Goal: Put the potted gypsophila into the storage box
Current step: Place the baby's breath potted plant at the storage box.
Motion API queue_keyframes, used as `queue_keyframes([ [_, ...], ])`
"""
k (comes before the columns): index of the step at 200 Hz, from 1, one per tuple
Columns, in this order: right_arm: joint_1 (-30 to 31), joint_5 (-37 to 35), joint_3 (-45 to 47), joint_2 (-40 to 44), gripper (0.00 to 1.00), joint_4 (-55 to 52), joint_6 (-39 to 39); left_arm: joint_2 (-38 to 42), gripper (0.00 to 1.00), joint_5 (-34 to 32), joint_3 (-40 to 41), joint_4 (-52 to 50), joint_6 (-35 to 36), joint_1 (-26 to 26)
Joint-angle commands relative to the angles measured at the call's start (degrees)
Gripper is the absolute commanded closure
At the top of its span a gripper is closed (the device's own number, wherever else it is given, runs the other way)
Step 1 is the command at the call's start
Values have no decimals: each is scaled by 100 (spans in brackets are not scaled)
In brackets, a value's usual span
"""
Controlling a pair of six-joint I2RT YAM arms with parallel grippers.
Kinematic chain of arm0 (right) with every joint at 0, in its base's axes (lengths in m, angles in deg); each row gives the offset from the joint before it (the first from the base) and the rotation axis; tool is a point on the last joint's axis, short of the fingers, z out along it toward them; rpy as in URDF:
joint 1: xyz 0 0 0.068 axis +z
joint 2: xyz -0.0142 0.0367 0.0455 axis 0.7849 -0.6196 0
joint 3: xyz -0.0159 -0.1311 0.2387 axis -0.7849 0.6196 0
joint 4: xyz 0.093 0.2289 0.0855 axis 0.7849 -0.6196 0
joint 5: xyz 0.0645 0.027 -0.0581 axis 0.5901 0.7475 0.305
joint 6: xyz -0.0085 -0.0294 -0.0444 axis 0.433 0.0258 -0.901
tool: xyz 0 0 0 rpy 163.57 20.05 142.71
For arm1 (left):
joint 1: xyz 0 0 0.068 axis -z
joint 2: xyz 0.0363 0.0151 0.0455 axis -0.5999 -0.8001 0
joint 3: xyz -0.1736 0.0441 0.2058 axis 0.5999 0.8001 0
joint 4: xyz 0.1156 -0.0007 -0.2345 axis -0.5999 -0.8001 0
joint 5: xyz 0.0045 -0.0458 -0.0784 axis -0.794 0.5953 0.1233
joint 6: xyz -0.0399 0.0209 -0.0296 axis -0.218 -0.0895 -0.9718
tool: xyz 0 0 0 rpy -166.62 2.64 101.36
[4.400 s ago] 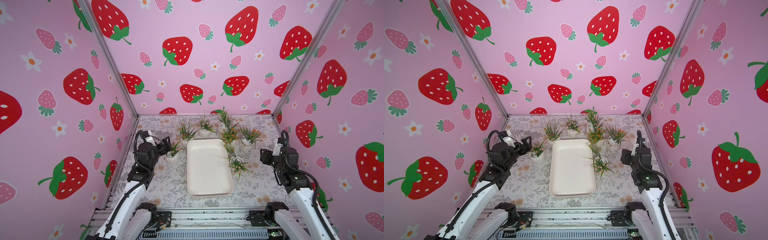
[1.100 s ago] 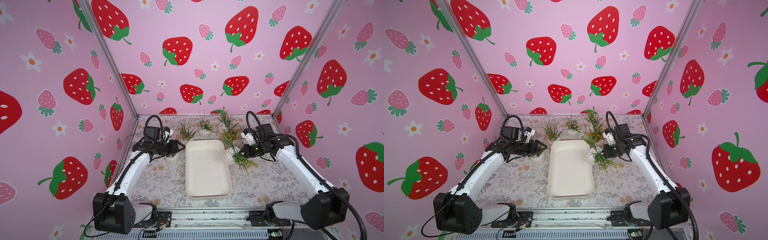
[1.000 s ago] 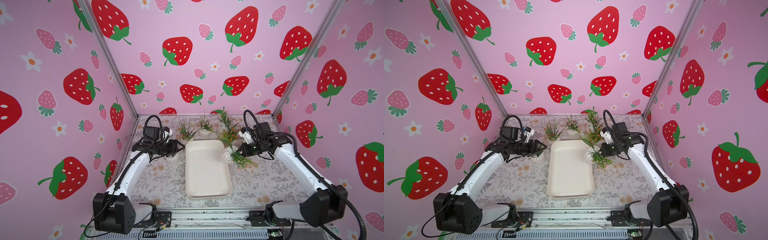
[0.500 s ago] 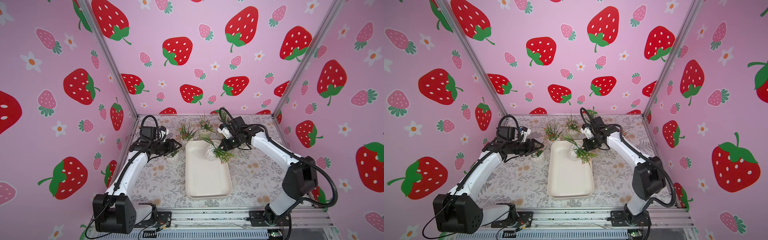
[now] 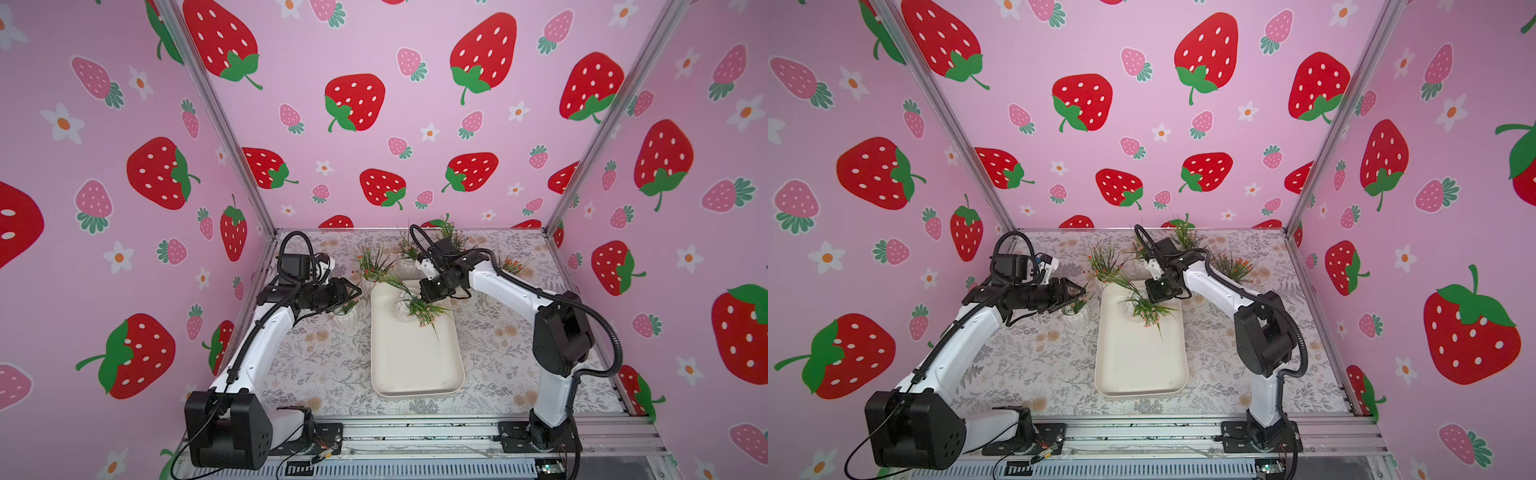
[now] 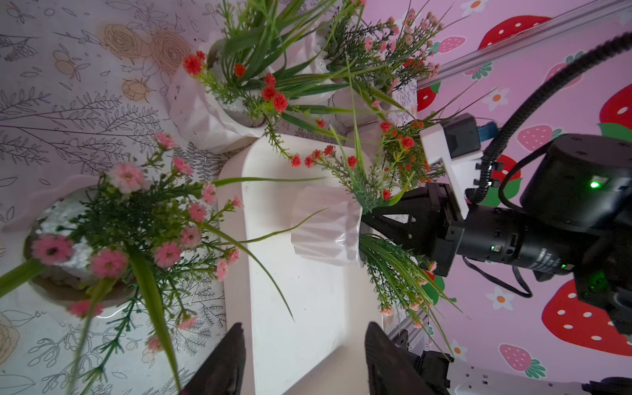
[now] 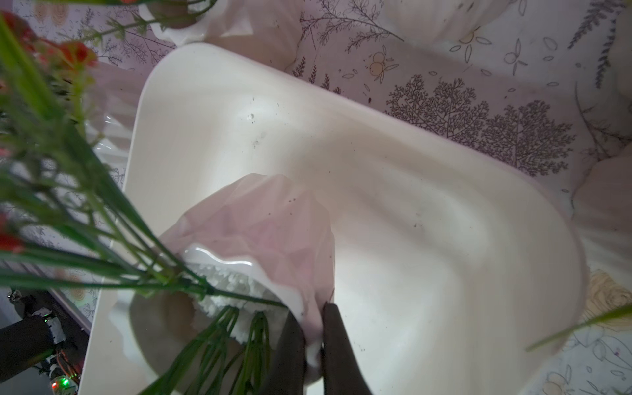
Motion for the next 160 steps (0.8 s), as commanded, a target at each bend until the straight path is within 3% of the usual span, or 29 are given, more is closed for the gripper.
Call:
queue_keyframes([
  [1, 110, -29, -314, -51, 96, 307, 203, 90, 42, 98, 35, 47, -1, -33],
  [122, 169, -36, -873, -827, 94, 665, 610, 134, 43, 112, 75, 58, -23, -97],
  [160, 179, -1, -950, -936, 86, 666, 688, 134, 43, 125, 79, 79, -25, -126],
])
